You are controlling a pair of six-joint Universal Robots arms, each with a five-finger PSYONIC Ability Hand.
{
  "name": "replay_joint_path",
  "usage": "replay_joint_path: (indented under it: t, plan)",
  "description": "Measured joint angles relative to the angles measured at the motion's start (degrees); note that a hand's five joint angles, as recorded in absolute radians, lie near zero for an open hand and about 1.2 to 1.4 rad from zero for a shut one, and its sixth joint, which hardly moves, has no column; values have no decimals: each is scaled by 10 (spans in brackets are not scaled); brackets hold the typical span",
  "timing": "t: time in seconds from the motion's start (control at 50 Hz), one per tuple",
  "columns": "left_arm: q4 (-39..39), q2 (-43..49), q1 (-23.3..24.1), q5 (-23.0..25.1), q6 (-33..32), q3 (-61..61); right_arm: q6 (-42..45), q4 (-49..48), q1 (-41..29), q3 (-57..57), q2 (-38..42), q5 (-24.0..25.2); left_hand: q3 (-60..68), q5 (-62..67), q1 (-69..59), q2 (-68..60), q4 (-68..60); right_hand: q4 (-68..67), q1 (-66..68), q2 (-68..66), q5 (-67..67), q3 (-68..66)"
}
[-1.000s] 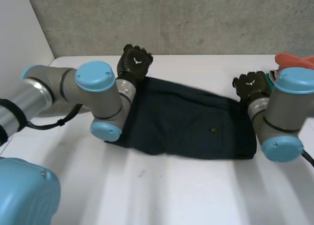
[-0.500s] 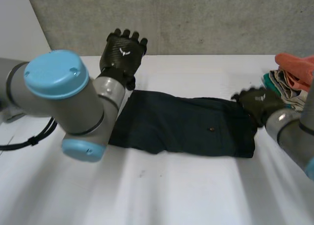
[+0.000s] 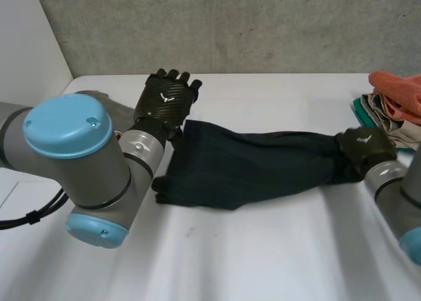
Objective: Fold the laundry.
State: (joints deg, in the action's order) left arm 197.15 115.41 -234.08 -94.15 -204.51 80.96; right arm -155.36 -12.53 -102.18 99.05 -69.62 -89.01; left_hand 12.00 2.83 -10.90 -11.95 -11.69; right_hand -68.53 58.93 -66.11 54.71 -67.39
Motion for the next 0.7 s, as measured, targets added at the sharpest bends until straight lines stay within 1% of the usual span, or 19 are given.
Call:
replay_joint_path:
  t: [0.1, 0.12, 0.14, 0.2, 0.26, 0.28, 0.34, 0.36, 0.38, 0.4, 0.44, 0.46, 0.48, 0.5, 0.54, 0.56, 0.64, 0.68, 0.7]
  plan:
    - [0, -18, -1, 0, 0, 10, 91, 13, 13, -6, -35, -6, 0, 0, 0, 0, 0, 0, 11, 0, 4, 0]
    - [0, -24, -1, 0, 0, 14, 130, 16, 15, -16, -38, -7, 0, 0, 0, 0, 0, 0, 11, 0, 4, 0]
    - [0, -25, -2, 0, 0, 15, 137, 16, 15, -18, -38, -6, 0, 0, 0, 0, 0, 0, 11, 0, 4, 0]
    - [0, -37, -4, 0, 0, 25, 203, 9, -11, -52, -26, 0, 0, 0, 0, 0, 0, -1, 19, -3, 4, -2]
    - [1, -44, -7, -1, 0, 32, 230, -7, -49, -79, -8, 11, 0, 0, 0, 0, 0, -1, 19, -6, 9, -7]
    - [1, -48, -11, -1, 0, 35, 240, -25, -87, -100, 11, 31, 0, 0, 0, 0, 0, -1, 19, -6, 11, -9]
    - [2, -56, -18, -3, 2, 38, 246, -48, -133, -121, 41, 66, 0, 0, 0, 0, 0, -1, 19, -6, 16, -9]
    - [3, -59, -22, -4, 3, 39, 250, -71, -179, -140, 74, 111, 0, 0, 0, 0, 0, -2, 19, -6, 16, -9]
    - [3, -62, -26, -4, 4, 39, 252, -80, -201, -149, 94, 137, 0, 0, 0, 0, 0, -2, 19, -6, 16, -9]
    - [4, -65, -30, -5, 6, 39, 255, -86, -221, -157, 113, 163, 0, 0, 0, 0, 0, 36, 4, 25, -14, 27]
    - [4, -70, -36, -6, 10, 39, 258, -91, -243, -167, 137, 194, 0, 0, 0, 0, 0, 180, -117, 171, -155, 172]
    - [5, -71, -38, -6, 11, 39, 260, -92, -250, -170, 146, 205, 0, 0, 0, 0, 0, 215, -152, 208, -191, 207]
    - [5, -75, -44, -7, 14, 38, 263, -90, -266, -181, 167, 228, 0, 0, 0, 0, 0, 362, -316, 373, -338, 355]
    - [5, -78, -48, -7, 17, 37, 263, -87, -273, -187, 178, 238, 0, 0, 0, 0, 0, 484, -421, 479, -450, 475]
    - [5, -81, -55, -7, 19, 34, 256, -80, -280, -195, 187, 244, 0, 0, 0, 0, 0, 546, -459, 532, -501, 537]
    - [5, -82, -56, -7, 20, 34, 254, -79, -280, -196, 187, 243, 0, 0, 0, 0, 0, 555, -461, 539, -513, 547]
    - [5, -84, -67, -6, 23, 24, 179, -66, -272, -198, 157, 218, 0, 0, 0, 0, 0, 566, -461, 541, -519, 555]
    - [5, -83, -68, -5, 23, 16, 124, -62, -260, -194, 132, 202, 0, 0, 0, 0, 0, 566, -461, 541, -519, 555]
    - [5, -81, -68, -3, 24, 9, 48, -58, -241, -188, 99, 183, 0, 0, 0, 0, 0, 566, -461, 541, -519, 555]
